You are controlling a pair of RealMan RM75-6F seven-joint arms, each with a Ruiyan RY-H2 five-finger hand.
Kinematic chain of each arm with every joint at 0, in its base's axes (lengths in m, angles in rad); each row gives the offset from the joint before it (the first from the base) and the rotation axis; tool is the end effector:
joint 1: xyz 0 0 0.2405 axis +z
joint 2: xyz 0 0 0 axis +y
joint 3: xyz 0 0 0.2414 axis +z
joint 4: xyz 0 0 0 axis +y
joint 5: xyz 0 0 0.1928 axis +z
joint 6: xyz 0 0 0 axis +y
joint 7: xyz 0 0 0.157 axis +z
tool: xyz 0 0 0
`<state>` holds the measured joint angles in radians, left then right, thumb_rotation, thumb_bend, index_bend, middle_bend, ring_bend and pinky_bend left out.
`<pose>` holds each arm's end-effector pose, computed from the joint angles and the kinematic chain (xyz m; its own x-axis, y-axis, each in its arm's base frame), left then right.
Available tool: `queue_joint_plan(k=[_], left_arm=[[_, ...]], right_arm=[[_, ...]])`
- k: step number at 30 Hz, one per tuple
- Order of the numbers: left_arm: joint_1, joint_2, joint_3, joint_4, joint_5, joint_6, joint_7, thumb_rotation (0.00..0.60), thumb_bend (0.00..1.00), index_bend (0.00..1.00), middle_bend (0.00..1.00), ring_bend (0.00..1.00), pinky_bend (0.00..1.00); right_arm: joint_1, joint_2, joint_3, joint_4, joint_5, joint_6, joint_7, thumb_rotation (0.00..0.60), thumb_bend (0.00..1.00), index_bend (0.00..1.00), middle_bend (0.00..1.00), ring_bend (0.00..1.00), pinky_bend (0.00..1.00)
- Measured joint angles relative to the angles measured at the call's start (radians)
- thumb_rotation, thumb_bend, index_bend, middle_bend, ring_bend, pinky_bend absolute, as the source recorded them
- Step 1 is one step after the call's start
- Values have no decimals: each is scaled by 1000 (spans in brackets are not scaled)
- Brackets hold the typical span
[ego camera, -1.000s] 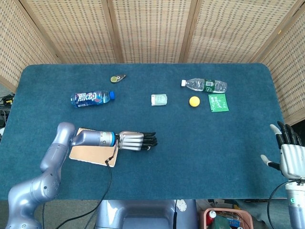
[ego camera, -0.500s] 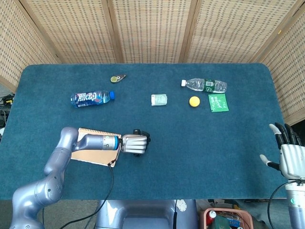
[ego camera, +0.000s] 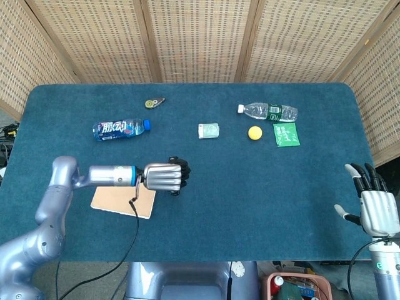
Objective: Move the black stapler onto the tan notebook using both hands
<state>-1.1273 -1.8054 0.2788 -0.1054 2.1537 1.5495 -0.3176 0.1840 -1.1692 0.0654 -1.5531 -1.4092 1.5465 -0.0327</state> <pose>-0.0772 0.3878 0.0064 0.6055 -0.6283 0.4884 -0.4149 -0.7729 -0.4800 -0.2851 -0.2233 0.1753 0.4187 0.1146 0.9009 -0.9067 -0.0030 0.4218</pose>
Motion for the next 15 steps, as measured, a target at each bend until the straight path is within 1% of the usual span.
queue_joint_plan(k=[3, 6, 11, 15], left_arm=[[59, 64, 1, -16, -16, 70, -8, 600, 382, 807, 559, 405, 492], [140, 113, 2, -49, -40, 107, -23, 600, 402, 811, 565, 411, 499], [276, 180, 10, -150, -86, 109, -83, 600, 416, 811, 565, 411, 499], [326, 205, 26, -211, -107, 82, -57, 600, 416, 811, 565, 411, 500]], right_arm=[[-2, 2, -4, -11, -18, 1, -4, 600, 0, 65, 124, 0, 136], [-6, 5, -7, -26, -40, 4, -9, 600, 0, 65, 126, 0, 136], [-10, 7, -10, -39, -67, 2, -15, 600, 0, 65, 129, 0, 136], [-11, 6, -12, -49, -86, 0, -24, 600, 0, 65, 134, 0, 136]])
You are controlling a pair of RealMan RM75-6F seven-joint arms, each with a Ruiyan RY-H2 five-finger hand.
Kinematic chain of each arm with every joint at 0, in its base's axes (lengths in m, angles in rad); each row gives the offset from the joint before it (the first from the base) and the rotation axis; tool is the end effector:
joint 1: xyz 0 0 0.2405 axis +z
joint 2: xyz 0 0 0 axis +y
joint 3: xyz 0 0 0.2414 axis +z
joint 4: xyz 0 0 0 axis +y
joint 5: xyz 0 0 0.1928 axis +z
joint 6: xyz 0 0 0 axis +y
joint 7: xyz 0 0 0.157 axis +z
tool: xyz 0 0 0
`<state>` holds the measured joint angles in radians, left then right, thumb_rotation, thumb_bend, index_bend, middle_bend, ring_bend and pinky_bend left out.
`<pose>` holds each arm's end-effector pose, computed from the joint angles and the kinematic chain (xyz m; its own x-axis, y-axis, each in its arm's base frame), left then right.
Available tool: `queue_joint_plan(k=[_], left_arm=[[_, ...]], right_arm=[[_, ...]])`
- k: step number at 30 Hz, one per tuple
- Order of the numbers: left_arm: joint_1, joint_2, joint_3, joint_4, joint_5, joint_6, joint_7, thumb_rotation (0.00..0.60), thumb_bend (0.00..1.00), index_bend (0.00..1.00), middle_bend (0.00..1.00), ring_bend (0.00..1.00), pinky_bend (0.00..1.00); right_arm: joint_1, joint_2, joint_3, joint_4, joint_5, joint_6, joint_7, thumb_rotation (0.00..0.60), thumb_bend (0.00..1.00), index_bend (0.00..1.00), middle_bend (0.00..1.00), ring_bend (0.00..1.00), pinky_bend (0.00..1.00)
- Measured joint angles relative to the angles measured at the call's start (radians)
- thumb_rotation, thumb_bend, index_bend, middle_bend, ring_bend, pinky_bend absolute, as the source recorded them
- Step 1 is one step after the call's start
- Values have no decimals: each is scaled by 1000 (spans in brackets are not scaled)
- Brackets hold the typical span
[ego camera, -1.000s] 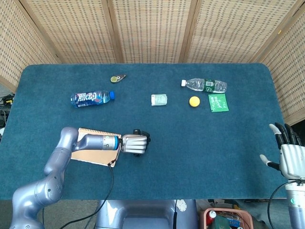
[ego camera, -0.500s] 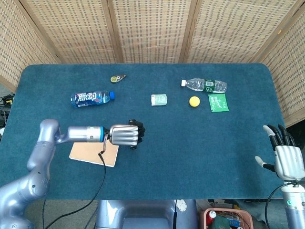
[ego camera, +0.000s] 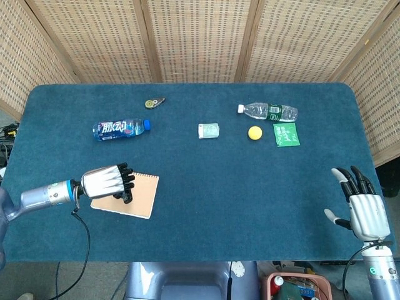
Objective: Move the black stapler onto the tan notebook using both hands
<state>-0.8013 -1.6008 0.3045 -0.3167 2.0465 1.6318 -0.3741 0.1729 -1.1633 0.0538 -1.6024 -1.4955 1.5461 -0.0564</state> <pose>-0.2016 0.3451 0.0675 0.7406 -0.3359 0.5820 -0.0200 -0.8767 -0.4805 -0.2682 -0.2162 0.1655 0.4065 0.0963 0.9086 -0.9064 -0.0822 0.4143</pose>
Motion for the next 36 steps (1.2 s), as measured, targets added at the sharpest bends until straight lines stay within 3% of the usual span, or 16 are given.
queue_joint_plan(k=[14, 15, 16, 19, 20, 22, 31, 36], left_arm=[[-2, -42, 66, -43, 6, -203, 81, 600, 416, 793, 536, 411, 495], [-5, -47, 69, -40, 8, -204, 82, 600, 402, 755, 506, 411, 486], [-5, -49, 70, -36, 9, -202, 84, 600, 341, 643, 431, 394, 450], [-7, -52, 77, -26, 15, -183, 83, 600, 77, 184, 145, 210, 265], [-7, -52, 79, -24, 16, -177, 81, 600, 24, 76, 65, 142, 212], [-6, -52, 81, -22, 18, -165, 72, 600, 0, 9, 8, 84, 172], [8, -21, 88, -22, 16, -85, 52, 600, 0, 0, 0, 20, 126], [31, 31, 40, -76, -40, -6, 53, 600, 0, 0, 0, 0, 14]], right_arm=[[-21, 15, 18, -5, -5, 2, 24, 600, 0, 65, 139, 0, 136], [-22, 15, 19, -5, -5, 1, 25, 600, 0, 65, 140, 0, 136], [-24, 16, 20, -6, -5, 1, 27, 600, 0, 65, 140, 0, 136], [-27, 17, 24, -7, -7, 3, 28, 600, 0, 65, 141, 0, 136], [-28, 18, 25, -7, -8, 3, 29, 600, 0, 65, 141, 0, 136], [-29, 18, 26, -8, -9, 3, 30, 600, 0, 65, 142, 0, 136], [-32, 23, 27, -17, -22, -2, 49, 600, 0, 65, 149, 0, 136], [-41, 33, 27, -29, -40, 17, 63, 600, 0, 65, 150, 0, 136]])
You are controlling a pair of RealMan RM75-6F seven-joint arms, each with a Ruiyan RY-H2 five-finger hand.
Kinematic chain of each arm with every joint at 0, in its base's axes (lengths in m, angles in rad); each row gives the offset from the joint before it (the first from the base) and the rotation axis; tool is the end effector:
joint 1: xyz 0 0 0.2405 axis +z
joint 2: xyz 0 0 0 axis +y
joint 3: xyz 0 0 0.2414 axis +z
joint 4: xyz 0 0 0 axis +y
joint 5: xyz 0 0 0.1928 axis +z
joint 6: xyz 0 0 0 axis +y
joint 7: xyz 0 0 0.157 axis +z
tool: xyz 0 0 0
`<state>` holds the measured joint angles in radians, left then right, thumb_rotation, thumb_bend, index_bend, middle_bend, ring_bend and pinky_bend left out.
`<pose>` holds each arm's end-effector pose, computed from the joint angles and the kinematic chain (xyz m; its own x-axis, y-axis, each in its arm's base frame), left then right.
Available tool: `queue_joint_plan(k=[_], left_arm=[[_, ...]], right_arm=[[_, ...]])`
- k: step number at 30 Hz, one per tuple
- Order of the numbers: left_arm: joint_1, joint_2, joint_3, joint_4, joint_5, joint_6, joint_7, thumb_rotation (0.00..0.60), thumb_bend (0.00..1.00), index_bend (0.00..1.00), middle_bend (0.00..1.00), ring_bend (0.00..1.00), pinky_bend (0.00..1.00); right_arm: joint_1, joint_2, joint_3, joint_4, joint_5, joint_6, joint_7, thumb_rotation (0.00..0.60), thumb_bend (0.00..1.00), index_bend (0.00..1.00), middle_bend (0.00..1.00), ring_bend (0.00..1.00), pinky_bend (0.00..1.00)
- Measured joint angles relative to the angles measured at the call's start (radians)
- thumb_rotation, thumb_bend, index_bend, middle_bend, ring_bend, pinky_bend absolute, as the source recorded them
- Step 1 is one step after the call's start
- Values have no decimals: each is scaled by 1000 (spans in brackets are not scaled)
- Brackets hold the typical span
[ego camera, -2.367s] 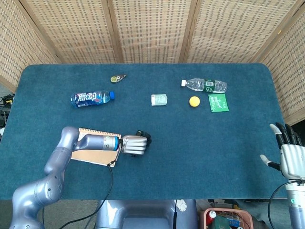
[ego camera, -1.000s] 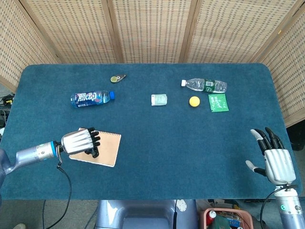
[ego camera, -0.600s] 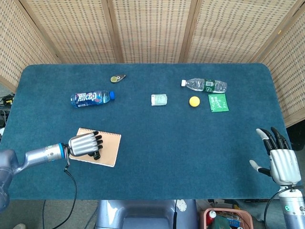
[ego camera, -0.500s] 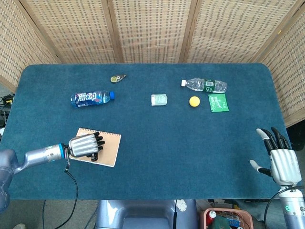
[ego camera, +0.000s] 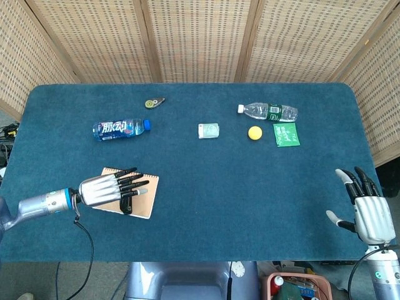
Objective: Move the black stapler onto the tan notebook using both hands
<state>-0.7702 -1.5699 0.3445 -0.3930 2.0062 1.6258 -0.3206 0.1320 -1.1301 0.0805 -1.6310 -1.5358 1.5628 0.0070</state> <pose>-0.2151 0.3331 0.0690 0.7524 -0.3131 0.5796 0.0132 -0.8725 -0.4885 -0.2647 -0.2086 0.1773 0.3508 0.1197 0.9288 -0.9274 -0.0933 0.3623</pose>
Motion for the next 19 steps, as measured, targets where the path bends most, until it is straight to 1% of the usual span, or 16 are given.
queue_joint_plan(k=[2, 5, 8, 11, 12, 14, 15, 19], left_arm=[[13, 25, -27, -44, -35, 13, -7, 600, 0, 0, 0, 0, 0], [38, 78, -65, -155, -93, 19, -11, 600, 0, 0, 0, 0, 0], [68, 145, -96, -311, -154, 9, 0, 600, 0, 0, 0, 0, 0], [108, 216, -123, -491, -228, -12, 22, 600, 0, 0, 0, 0, 0], [128, 242, -134, -565, -266, -22, 32, 600, 0, 0, 0, 0, 0], [165, 275, -151, -674, -335, -38, 52, 600, 0, 0, 0, 0, 0], [191, 294, -163, -747, -387, -47, 69, 600, 0, 0, 0, 0, 0], [280, 343, -207, -986, -552, -66, 127, 600, 18, 0, 0, 0, 0]], right_arm=[[-5, 5, -1, -6, -12, 12, 6, 600, 0, 65, 150, 0, 136], [-14, 13, -2, -16, -28, 27, 16, 600, 0, 65, 150, 0, 136], [-20, 21, -3, -25, -39, 37, 24, 600, 0, 65, 150, 0, 136], [-22, 24, -4, -29, -46, 41, 26, 600, 0, 65, 150, 0, 136], [-23, 24, -4, -30, -47, 42, 25, 600, 0, 65, 150, 0, 136], [-24, 25, -3, -31, -48, 42, 21, 600, 0, 65, 150, 0, 136], [-25, 25, -2, -31, -47, 41, 18, 600, 0, 65, 150, 0, 136], [-27, 23, 2, -30, -38, 38, -1, 600, 0, 65, 151, 0, 121]])
